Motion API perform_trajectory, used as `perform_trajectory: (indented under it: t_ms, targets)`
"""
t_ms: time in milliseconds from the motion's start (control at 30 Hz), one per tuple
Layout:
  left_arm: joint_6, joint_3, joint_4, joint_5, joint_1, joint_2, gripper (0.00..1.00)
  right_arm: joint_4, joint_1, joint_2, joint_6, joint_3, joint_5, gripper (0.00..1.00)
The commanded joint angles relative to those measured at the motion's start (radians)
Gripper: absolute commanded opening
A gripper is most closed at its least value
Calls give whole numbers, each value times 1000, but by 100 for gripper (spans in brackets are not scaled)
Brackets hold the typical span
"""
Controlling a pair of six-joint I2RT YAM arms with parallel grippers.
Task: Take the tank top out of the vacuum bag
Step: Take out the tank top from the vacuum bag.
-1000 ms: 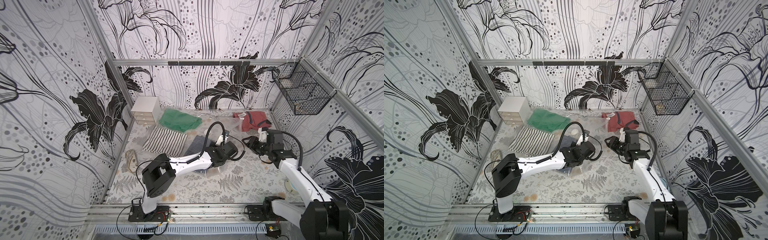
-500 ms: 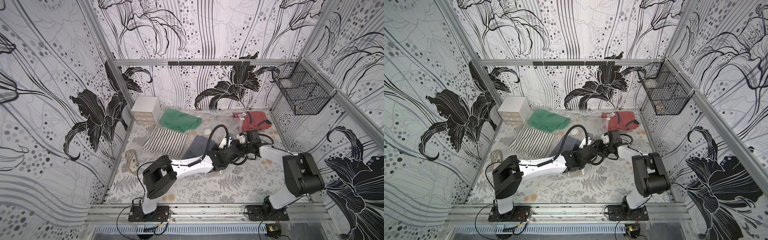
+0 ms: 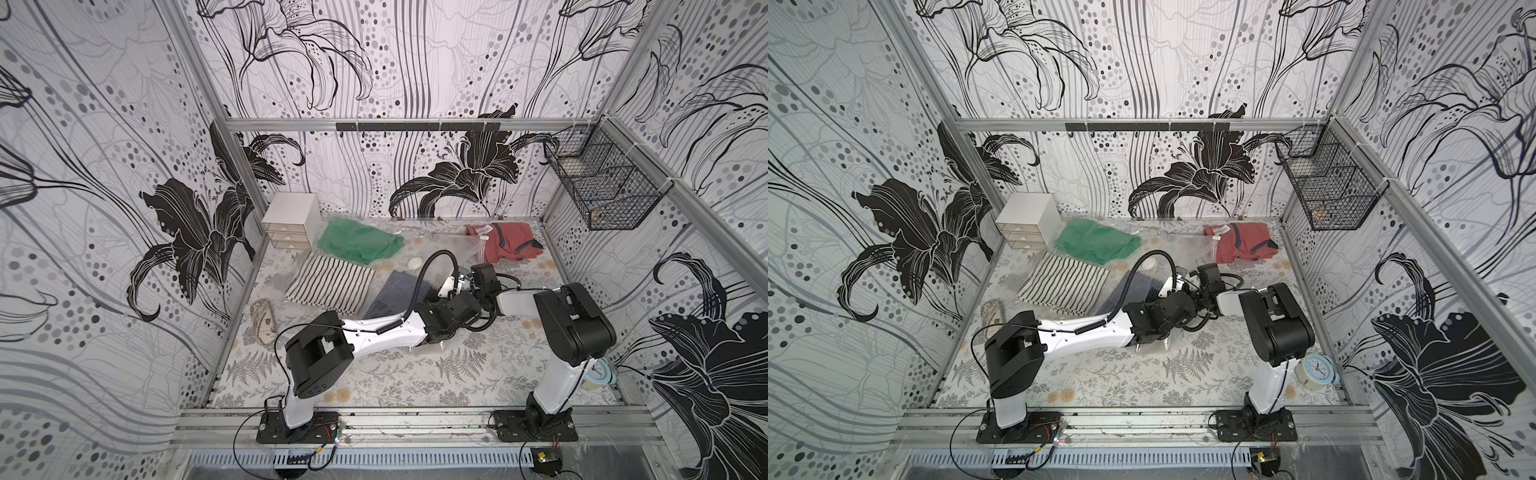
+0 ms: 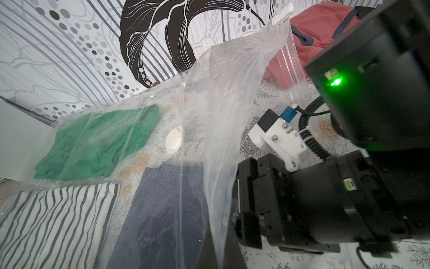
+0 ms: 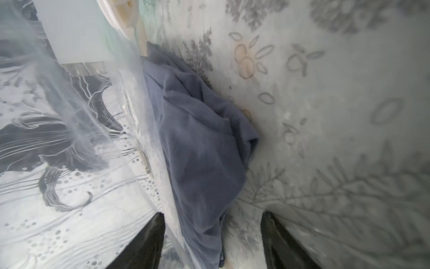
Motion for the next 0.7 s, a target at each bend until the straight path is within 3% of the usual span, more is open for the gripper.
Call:
perform_trajectory:
  t_ms: [0,267,600,667]
  targets:
    - [15,-12,70,-34,-8,-21,0,84,32,71,86,-25,6,68]
    - [16,-23,76,-39,-10,-29,0,275,44,146,209,-22,11,61]
    - [11,-25,73,-50,-10,-29,0,312,49,137,219,-10,38,16]
    - [8,-23,71,-52,-10,-27,0,314,50,129,215,-13,44,0]
